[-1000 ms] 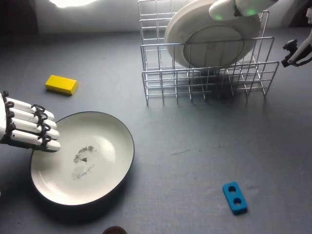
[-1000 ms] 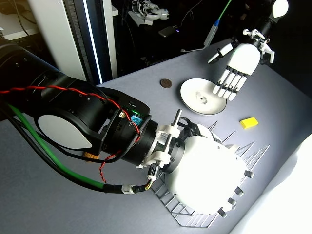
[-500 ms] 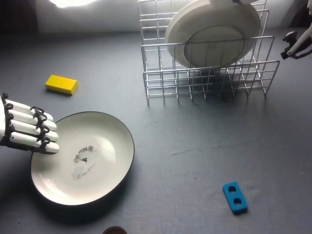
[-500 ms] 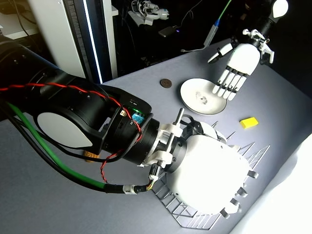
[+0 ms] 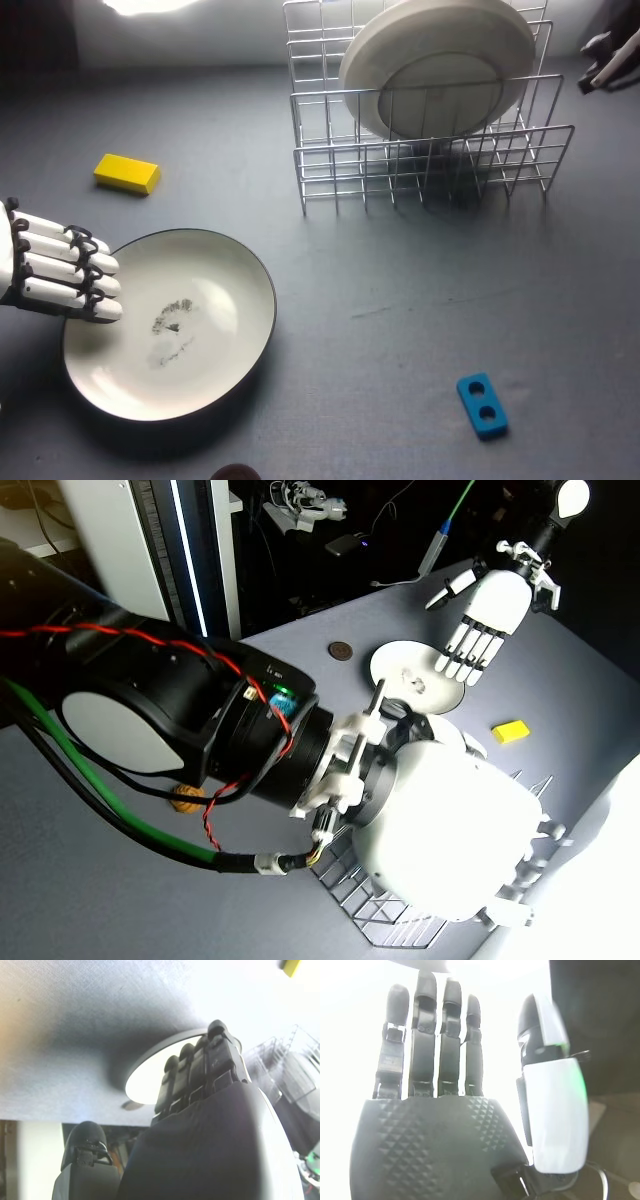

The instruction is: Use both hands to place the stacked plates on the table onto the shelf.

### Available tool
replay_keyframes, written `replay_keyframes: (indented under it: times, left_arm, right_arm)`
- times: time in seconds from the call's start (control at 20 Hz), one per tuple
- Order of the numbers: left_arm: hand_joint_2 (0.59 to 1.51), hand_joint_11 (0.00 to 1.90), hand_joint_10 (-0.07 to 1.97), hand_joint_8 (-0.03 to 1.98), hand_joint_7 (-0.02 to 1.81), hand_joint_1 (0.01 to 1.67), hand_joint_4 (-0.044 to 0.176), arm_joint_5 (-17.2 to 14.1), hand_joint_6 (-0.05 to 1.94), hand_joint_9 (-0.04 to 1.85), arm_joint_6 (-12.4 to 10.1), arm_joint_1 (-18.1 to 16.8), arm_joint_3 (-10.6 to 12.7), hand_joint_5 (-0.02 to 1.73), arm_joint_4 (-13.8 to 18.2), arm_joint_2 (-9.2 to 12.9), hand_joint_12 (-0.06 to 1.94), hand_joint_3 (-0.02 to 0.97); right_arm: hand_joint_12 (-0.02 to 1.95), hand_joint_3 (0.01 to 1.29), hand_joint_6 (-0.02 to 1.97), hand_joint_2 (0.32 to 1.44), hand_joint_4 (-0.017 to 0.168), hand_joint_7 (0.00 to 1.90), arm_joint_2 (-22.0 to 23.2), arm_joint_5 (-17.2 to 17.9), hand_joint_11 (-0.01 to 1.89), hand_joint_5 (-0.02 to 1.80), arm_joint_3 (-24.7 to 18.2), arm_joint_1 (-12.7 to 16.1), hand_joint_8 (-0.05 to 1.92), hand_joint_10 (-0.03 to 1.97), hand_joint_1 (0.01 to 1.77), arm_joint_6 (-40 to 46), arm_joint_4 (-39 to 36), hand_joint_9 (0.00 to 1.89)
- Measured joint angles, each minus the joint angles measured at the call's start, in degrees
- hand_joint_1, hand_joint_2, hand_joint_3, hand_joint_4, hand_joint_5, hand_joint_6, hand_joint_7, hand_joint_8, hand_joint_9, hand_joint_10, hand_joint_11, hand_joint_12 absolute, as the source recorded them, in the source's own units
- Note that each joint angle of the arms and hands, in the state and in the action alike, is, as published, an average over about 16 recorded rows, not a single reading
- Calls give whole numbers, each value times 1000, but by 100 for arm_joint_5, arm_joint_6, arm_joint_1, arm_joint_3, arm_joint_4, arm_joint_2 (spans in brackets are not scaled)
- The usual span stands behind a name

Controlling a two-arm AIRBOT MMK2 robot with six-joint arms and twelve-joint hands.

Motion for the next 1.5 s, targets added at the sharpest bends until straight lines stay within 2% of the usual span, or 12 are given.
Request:
replay_keyframes:
  times: [0.4,0.55,0.75,0.9,1.1,1.3,1.5]
  left_arm:
    - [1108,19,-27,7,16,15,0,12,3,-22,-146,189,53,19,-96,-57,10,22]
    - [1109,22,-32,6,15,15,0,21,0,-23,-225,296,83,19,-153,-80,14,22]
    - [1109,26,-40,3,9,15,0,34,-5,-25,-331,467,129,15,-245,-113,20,21]
    - [1110,28,-46,0,5,15,-1,38,-10,-26,-400,597,161,13,-335,-136,23,21]
    - [1110,29,-53,-3,0,15,0,38,-15,-27,-478,742,190,11,-433,-159,27,21]
    - [1110,29,-57,-6,-5,15,0,29,-20,-28,-531,836,210,8,-506,-176,28,21]
    - [1111,29,-57,-6,-5,15,1,13,-21,-28,-548,885,224,9,-559,-186,26,21]
  right_arm:
    - [439,15,35,1033,0,139,117,216,23,120,-806,41,11,21,963,-1002,-1316,135]
    - [269,15,35,1007,0,59,142,203,21,51,-1200,-56,11,21,1011,-1452,-1609,57]
    - [167,15,35,978,1,22,140,82,23,17,-1692,-255,11,21,1045,-1971,-1661,19]
    - [153,15,35,974,1,20,82,-23,24,14,-1982,-426,11,21,1075,-2241,-1556,14]
    - [255,15,36,978,1,21,-110,-129,23,17,-2207,-604,12,21,1112,-2458,-1400,15]
    - [378,15,36,991,1,21,-430,-217,17,19,-2233,-726,12,21,1101,-2708,-1276,16]
    - [455,15,36,1005,1,20,-893,-314,15,21,-2056,-817,12,20,1094,-3005,-1196,16]
